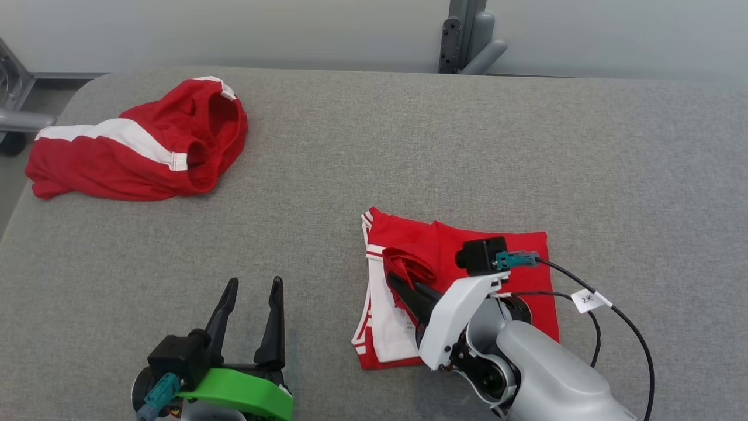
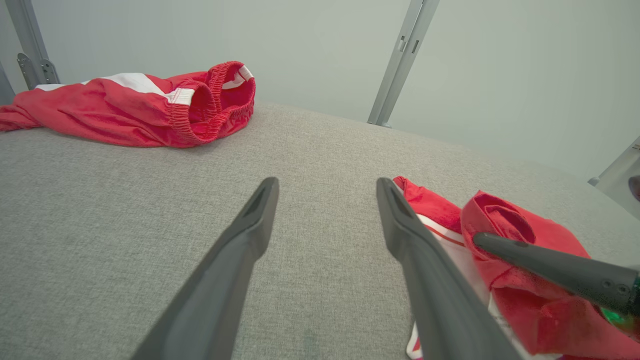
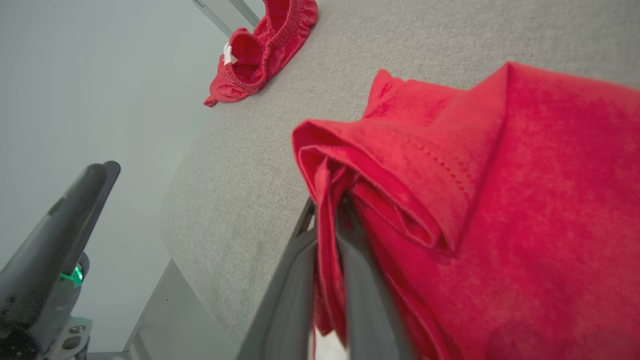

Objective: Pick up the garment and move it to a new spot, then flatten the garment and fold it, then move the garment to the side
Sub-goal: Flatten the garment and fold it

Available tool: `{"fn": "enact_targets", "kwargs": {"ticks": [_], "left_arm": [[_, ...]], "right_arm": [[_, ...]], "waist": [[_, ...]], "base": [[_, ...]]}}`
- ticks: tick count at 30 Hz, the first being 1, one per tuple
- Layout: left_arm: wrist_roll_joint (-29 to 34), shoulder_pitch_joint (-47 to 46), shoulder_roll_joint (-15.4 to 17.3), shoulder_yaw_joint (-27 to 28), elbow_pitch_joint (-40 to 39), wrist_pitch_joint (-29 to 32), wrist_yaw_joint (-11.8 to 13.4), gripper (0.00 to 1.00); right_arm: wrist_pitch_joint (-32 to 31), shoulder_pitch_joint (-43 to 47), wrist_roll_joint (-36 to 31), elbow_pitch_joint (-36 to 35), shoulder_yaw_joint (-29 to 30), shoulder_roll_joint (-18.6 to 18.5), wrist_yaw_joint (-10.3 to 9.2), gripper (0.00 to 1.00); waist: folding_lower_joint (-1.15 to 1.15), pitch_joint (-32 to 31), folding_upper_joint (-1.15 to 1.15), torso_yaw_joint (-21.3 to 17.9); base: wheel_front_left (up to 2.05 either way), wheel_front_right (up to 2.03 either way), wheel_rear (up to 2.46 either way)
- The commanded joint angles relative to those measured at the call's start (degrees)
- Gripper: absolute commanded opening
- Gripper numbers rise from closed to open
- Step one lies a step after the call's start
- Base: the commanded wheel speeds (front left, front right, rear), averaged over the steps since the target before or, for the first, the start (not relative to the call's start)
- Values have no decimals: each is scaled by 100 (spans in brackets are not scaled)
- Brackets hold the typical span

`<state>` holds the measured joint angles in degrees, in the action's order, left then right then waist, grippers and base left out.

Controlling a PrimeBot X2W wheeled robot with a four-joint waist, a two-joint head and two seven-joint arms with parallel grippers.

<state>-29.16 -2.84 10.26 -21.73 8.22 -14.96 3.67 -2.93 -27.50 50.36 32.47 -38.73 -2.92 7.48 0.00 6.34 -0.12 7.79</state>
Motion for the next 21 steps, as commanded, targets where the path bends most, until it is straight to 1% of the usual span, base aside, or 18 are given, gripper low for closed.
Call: {"fn": "enact_targets", "kwargs": {"ticks": [1, 2, 3, 4, 10, 15, 19, 21], "left_arm": [[27, -93, -9, 7, 17, -25, -34, 100], [32, -95, -19, 5, 26, -26, -44, 100], [39, -100, -28, 7, 36, -26, -53, 100], [44, -104, -37, 8, 42, -27, -62, 100], [62, -87, -57, 62, 70, -29, -75, 100], [96, -45, -82, 111, 49, -30, -72, 100], [122, -17, -95, 129, 37, -30, -76, 100], [135, 4, -101, 141, 29, -30, -85, 100]], "right_arm": [[50, -100, 72, 85, -73, 0, 2, 0], [104, -154, 89, 179, -156, 0, 2, 18], [166, -204, 136, 259, -224, -1, 2, 50], [227, -252, 184, 336, -291, 0, 2, 100], [615, -498, 436, 634, -610, -4, 1, 100], [929, -667, 534, 695, -763, -3, 1, 100], [1134, -749, 487, 699, -766, -5, 1, 100], [1312, -816, 355, 766, -706, -5, 1, 100]], "waist": [[0, 8, 12, 21], [0, 9, 12, 34], [0, 10, 12, 47], [0, 10, 12, 59], [0, -1, 12, 72], [0, -15, 12, 18], [0, -28, 12, -29], [0, -40, 12, -65]], "base": [[0, 0, 0], [0, 0, 0], [0, 0, 0], [0, 0, 0], [0, 0, 0], [0, 0, 0], [0, 0, 0], [0, 0, 0]]}}
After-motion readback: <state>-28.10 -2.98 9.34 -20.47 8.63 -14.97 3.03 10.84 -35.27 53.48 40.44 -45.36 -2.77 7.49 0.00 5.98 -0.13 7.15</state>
